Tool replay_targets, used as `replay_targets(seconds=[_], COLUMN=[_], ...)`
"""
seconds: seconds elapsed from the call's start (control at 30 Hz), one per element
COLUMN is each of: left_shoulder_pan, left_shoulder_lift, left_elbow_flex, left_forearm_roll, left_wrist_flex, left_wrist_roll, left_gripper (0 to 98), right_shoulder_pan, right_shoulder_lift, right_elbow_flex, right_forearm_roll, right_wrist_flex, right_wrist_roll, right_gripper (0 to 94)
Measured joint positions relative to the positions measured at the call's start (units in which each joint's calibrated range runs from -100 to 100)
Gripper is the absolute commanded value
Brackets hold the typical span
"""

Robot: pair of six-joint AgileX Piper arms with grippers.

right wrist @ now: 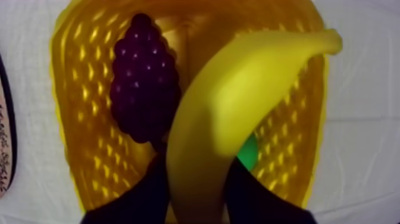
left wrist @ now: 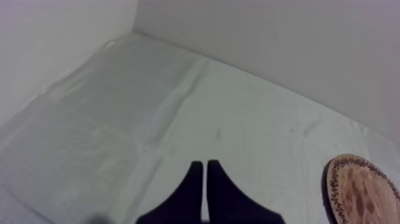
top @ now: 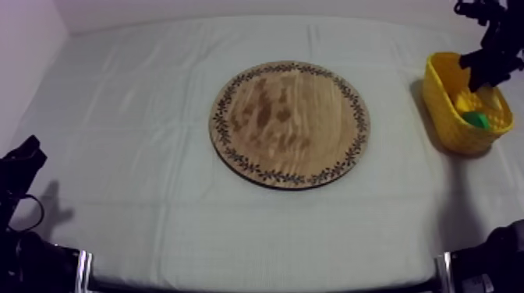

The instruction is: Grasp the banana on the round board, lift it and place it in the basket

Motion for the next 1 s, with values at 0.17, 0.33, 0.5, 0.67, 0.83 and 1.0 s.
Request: replay_targets(seconds=[0.17,0.33,0.5,0.67,0.83,1.0], left_shoulder_pan=[0.0,0.0,0.0,0.0,0.0,0.0], left_shoulder_lift=[0.0,0.0,0.0,0.0,0.0,0.0], left_elbow_flex=[0.0,0.0,0.0,0.0,0.0,0.0], left_forearm_roll=[0.00,0.00,0.00,0.00,0.00,0.00], left_wrist_flex=[0.0,0.0,0.0,0.0,0.0,0.0], left_wrist_roll=[0.0,0.0,0.0,0.0,0.0,0.0], left_gripper=[0.1,0.1,0.1,0.1,0.1,0.1], right_shoulder_pan=[-0.7,-0.9,-1.0,-1.2,-1.1,-0.8], right_shoulder_lift=[2.4,3.6,3.6,2.3,0.1,-4.0], right_elbow_flex=[1.2,1.4,1.0,1.0,1.7,2.6], right_forearm_roll=[0.3,0.8,0.7,0.7,0.0,-0.9], right_wrist_flex=[-1.6,-2.6,-1.9,-1.8,-1.8,-2.1], right_wrist_roll=[-1.1,-2.0,-2.2,-2.8,-2.4,-1.4], right_gripper=[41.7,55.4,62.5,66.1,66.8,64.6])
